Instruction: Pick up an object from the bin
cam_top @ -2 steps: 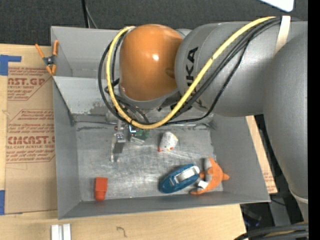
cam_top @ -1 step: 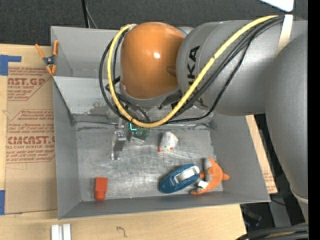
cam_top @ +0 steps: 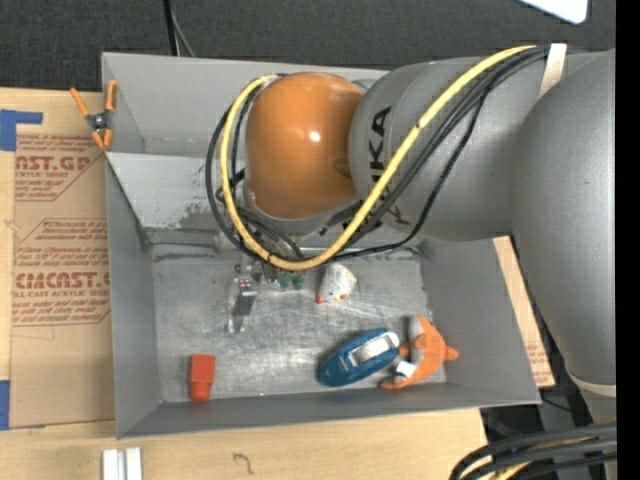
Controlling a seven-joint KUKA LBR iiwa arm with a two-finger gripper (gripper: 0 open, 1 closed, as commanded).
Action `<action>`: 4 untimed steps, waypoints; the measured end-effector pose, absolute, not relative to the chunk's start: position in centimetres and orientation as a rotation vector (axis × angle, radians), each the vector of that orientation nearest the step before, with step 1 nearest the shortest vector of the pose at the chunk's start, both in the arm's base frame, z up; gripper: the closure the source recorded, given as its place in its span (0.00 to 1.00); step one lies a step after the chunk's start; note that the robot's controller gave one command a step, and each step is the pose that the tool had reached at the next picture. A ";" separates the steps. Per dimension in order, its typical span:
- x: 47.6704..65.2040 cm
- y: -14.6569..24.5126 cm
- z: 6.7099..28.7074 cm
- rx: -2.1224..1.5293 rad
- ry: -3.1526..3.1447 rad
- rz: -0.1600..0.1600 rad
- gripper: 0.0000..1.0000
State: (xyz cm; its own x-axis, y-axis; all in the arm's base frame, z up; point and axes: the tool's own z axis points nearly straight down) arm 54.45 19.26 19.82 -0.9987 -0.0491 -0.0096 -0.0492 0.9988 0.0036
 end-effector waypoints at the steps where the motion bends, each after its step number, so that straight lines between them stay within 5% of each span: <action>1: 53.0 18.2 13.8 -0.056 3.137 0.003 0.00; 2: 49.0 20.3 7.5 -0.131 3.137 0.002 0.00; 3: 48.2 21.1 7.1 -0.290 3.123 0.004 1.00; 4: 48.1 21.1 7.1 -0.291 3.124 0.004 1.00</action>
Offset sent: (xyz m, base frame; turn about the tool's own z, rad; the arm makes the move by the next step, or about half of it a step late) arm -0.0587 0.0137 -0.1259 -0.0369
